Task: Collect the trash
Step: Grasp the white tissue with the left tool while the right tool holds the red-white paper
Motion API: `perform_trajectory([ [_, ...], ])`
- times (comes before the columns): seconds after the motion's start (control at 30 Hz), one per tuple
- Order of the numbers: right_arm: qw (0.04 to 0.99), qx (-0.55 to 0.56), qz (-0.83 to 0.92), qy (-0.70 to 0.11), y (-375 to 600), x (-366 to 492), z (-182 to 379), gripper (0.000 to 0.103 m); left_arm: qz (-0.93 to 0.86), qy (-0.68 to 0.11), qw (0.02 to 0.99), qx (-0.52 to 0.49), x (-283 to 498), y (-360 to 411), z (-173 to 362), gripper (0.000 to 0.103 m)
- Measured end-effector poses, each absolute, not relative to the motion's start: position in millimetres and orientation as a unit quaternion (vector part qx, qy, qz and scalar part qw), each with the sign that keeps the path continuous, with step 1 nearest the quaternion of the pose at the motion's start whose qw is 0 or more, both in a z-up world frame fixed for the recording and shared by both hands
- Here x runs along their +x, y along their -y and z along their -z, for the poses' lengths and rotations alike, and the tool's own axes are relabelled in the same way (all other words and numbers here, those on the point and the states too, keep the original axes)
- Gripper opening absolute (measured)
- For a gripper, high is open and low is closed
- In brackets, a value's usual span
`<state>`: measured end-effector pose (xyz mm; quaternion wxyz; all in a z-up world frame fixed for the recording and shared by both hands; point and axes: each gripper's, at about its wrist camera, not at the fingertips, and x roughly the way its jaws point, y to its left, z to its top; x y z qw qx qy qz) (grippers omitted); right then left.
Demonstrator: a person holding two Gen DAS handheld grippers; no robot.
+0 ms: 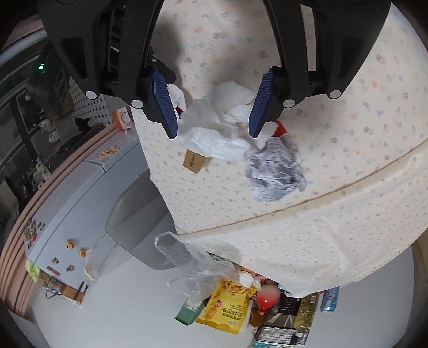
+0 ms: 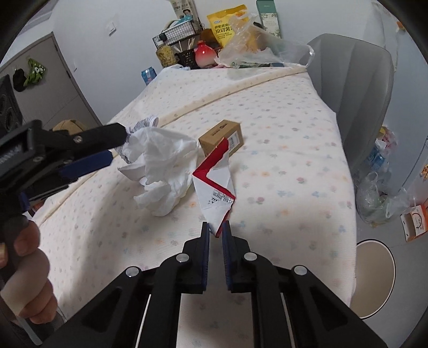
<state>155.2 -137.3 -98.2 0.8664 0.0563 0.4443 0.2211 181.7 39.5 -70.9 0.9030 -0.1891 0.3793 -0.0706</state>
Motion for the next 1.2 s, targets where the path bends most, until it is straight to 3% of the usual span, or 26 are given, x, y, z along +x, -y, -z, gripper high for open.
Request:
perform_trajectory([
  [0.3, 0.878, 0.086, -0.198, -0.427, 182, 149, 85, 0.010, 0.042, -0.404, 0.904, -0.135, 201, -5, 90, 0.055],
  [0.37, 0.880, 0.089, -0.195, -0.424, 188, 147, 83, 0.010, 0.031, -0.411, 0.901, -0.138, 204, -7, 95, 0.034],
  [0.4, 0.880, 0.090, -0.194, -0.424, 191, 146, 83, 0.010, 0.025, -0.412, 0.900, -0.141, 205, -8, 95, 0.014],
  [0.47, 0.881, 0.093, -0.191, -0.423, 195, 145, 83, 0.010, 0.021, -0.399, 0.906, -0.141, 202, -11, 86, 0.004],
  [0.77, 0.884, 0.104, -0.196, -0.411, 199, 140, 76, 0.010, 0.024, -0.340, 0.929, -0.145, 180, -27, 31, 0.004],
  [1.2, 0.898, 0.127, -0.168, -0.386, 246, 125, 61, 0.010, 0.074, -0.334, 0.931, -0.124, 181, 27, 16, 0.004],
])
